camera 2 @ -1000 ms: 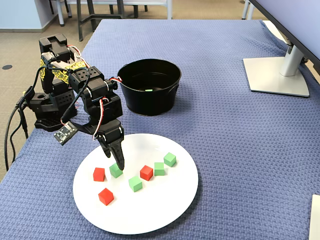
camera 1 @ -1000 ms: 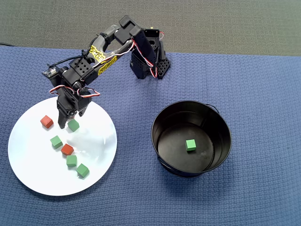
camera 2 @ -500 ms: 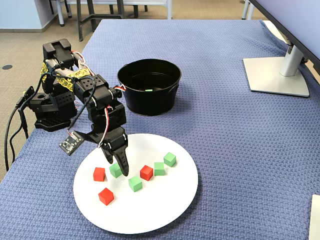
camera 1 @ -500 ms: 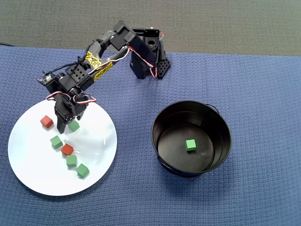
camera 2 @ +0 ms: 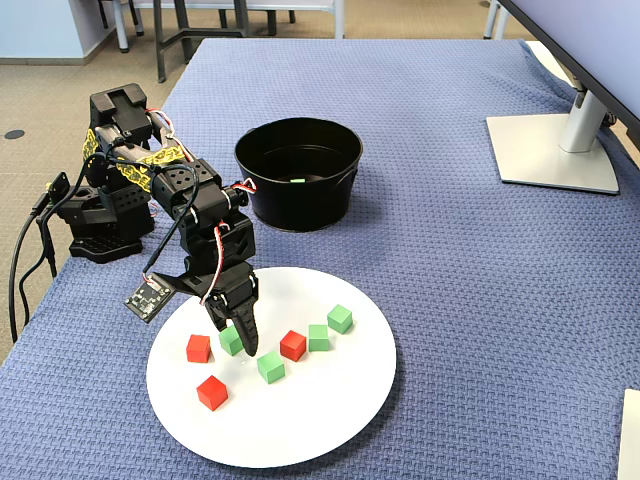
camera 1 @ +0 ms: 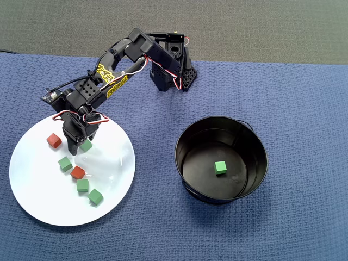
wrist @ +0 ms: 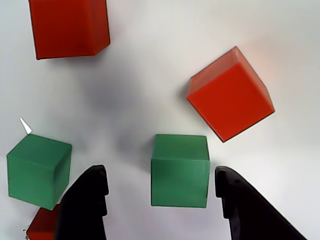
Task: Pick up the green cubes from the white plate and place them in the black recipient
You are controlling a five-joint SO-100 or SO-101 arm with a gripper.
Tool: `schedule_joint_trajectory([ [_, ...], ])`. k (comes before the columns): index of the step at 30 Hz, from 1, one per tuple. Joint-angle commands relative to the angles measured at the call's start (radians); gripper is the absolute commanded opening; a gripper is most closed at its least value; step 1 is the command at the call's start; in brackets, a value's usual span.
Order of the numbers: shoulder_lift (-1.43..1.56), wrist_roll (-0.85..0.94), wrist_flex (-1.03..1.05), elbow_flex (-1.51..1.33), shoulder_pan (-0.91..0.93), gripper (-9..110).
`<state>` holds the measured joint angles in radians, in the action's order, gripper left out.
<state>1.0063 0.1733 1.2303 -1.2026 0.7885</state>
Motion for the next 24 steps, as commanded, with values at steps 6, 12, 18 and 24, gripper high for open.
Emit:
schedule_joint_trajectory([
  [6, -0.008, 0.029, 0.008, 0.078, 0.011, 15],
  [12, -0.005, 0.034, 0.008, 0.081, 0.012, 10],
  [18, -0.003, 0.037, 0.008, 0.080, 0.012, 5],
  [24, 0.003, 0.038, 0.008, 0.077, 0.014, 0],
])
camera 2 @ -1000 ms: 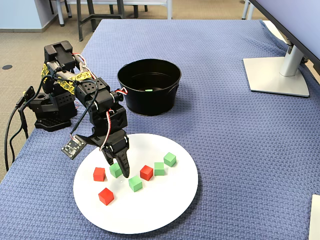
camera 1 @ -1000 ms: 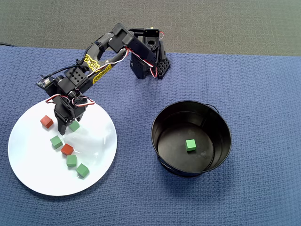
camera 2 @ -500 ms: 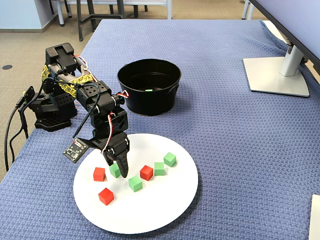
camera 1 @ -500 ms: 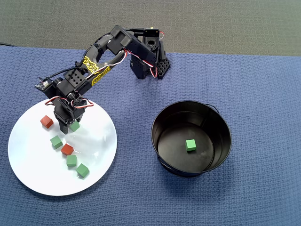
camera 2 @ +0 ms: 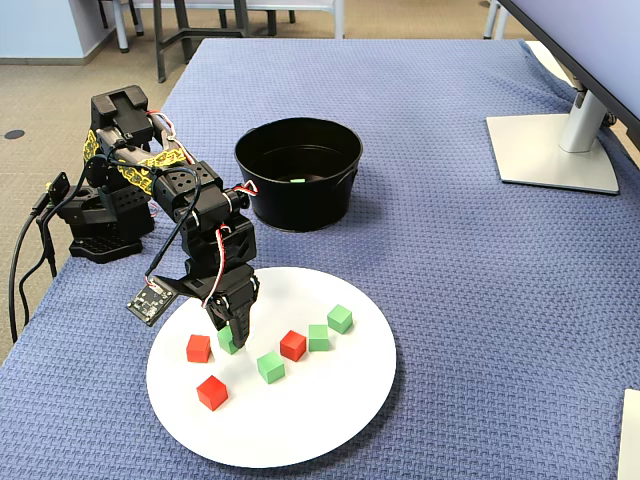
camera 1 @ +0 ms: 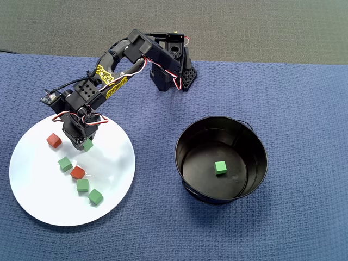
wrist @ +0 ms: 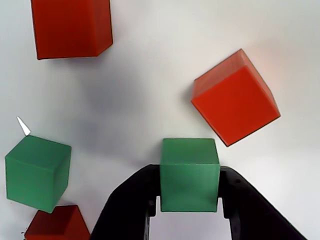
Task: Pick up the green cubes from the white plate and place them in the black recipient
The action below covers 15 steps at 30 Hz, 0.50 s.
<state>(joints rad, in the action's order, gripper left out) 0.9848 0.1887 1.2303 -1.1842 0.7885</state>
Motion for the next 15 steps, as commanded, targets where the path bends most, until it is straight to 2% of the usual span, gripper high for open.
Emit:
schedule_joint_trajectory([
  [1, 0.031, 0.023, 0.008, 0.055, 0.014, 0],
  [15, 0.439, 0.000, 0.288, 0.032, -0.015, 0],
])
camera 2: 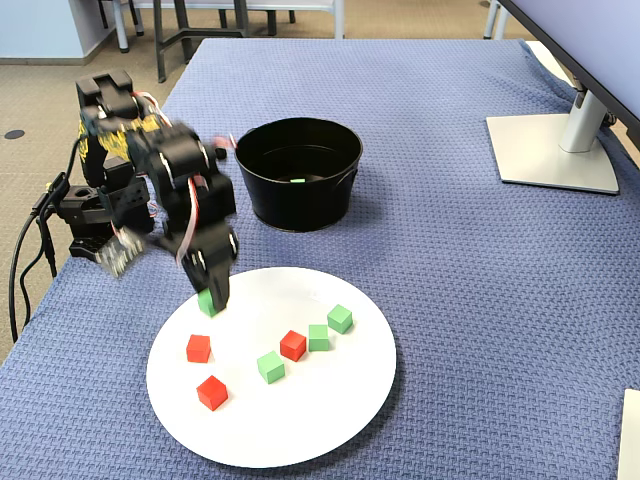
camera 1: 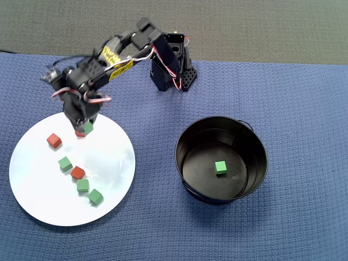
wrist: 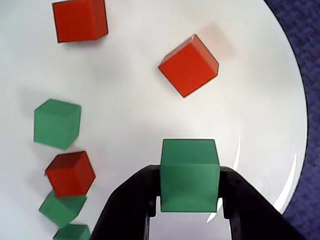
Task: Pick up the green cubes from the white plate and place them in the black recipient
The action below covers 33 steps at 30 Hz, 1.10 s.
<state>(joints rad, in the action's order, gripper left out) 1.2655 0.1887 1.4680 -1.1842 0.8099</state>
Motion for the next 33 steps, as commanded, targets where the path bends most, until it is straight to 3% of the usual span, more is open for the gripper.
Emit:
schedule_joint_trajectory([
  [1, 0.189, -0.011, 0.061, 0.034, -0.052, 0],
  [6, 0.347, -0.069, 0.129, 0.037, -0.160, 0],
  [13, 0.459, -0.201, 0.133, 0.031, -0.460, 0],
  [24, 0.517, -0.354, -0.044, -0.173, -0.994, 0],
  [30, 0.497, -0.414, -0.158, -0.258, -1.175, 0],
  [31, 0.489, -0.425, -0.164, -0.247, -1.193, 4],
  [33, 0.482, -0.402, -0.169, -0.224, -1.226, 24],
])
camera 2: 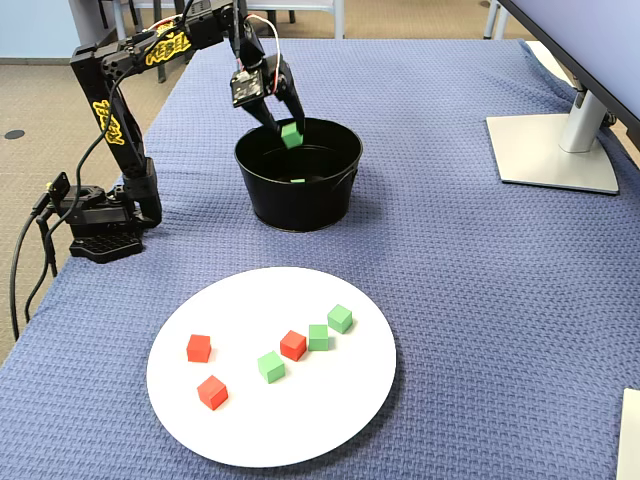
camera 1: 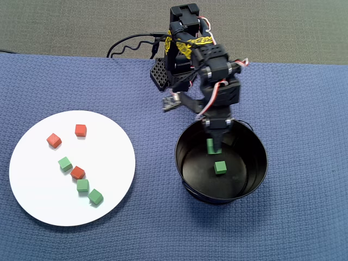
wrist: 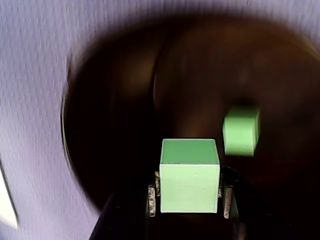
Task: Pick up the green cubes from the white plate and place them in the black recipient
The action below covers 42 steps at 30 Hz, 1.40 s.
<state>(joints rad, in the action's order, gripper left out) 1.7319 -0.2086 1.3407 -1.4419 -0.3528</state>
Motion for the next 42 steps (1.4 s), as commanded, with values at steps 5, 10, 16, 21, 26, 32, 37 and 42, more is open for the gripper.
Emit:
schedule_joint_trajectory([
  [5, 0.054, 0.075, -0.009, 0.083, 0.002, 35],
  [10, 0.000, 0.255, 0.104, 0.232, 0.305, 33],
  [16, -0.170, 0.518, 0.063, 0.268, 0.647, 27],
  [21, -0.261, 0.782, -0.034, 0.256, 0.844, 23],
  [26, -0.327, 1.051, -0.098, 0.239, 0.960, 18],
  [32, -0.388, 1.379, -0.213, 0.244, 1.011, 22],
  [37, -0.449, 1.459, -0.258, 0.291, 1.005, 21],
  [42, -0.555, 1.447, -0.202, 0.426, 0.971, 21],
])
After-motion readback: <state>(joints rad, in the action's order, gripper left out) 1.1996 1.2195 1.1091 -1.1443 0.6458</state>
